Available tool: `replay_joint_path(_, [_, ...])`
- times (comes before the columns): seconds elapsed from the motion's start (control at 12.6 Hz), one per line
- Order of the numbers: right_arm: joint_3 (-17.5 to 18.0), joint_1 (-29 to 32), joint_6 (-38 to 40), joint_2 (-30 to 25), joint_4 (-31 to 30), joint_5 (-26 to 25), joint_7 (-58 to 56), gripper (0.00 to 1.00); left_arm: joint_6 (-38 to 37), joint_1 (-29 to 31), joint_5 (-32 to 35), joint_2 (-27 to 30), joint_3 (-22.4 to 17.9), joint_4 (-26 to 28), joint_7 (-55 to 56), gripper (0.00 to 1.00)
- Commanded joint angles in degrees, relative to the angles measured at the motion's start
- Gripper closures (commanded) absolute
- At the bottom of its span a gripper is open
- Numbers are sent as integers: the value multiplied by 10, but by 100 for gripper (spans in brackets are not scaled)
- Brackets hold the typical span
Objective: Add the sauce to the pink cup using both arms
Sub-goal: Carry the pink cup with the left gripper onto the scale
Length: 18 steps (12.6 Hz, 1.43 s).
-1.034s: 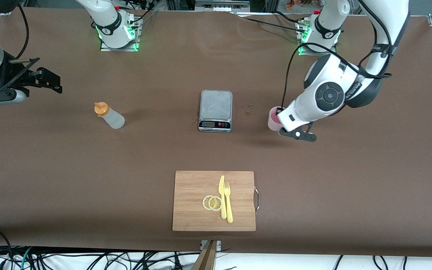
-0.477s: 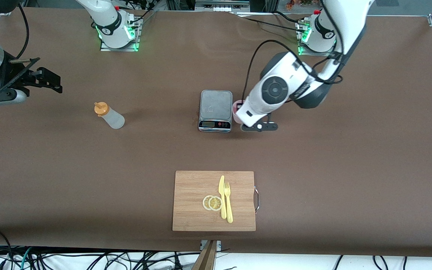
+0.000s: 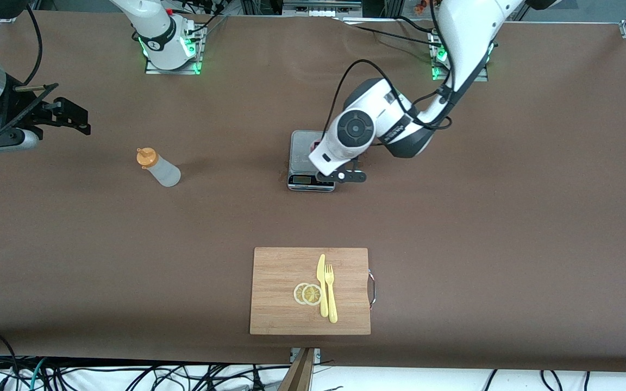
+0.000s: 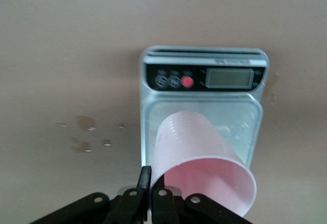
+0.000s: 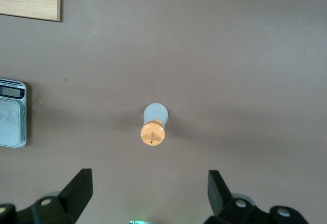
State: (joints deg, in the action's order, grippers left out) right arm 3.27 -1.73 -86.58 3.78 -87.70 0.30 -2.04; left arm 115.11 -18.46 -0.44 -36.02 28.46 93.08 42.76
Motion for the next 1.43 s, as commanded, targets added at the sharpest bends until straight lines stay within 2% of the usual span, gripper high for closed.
replay_joint_path(0.0, [2,-1,7,-3,4,-1,9,0,20,-28,-14,-14,-5,-14,-5,100])
replay_joint_path(0.64, [2,-1,6,-3,4,0,9,0,26,-42,-7,-28,-10,-8,3,100])
replay_joint_path(0.72, [2,-1,6,-3,4,0,9,0,26,-42,-7,-30,-10,-8,4,94])
replay_joint_path(0.88, [2,-1,5,-3,4,0,9,0,26,-41,-7,-30,-10,-9,6,24])
replay_joint_path(0.95, [2,-1,5,-2,4,0,9,0,26,-40,-6,-28,-10,-8,6,0])
replay_joint_path(1.35, [2,0,5,-3,4,0,9,0,22,-40,-15,-13,-4,-12,17,0])
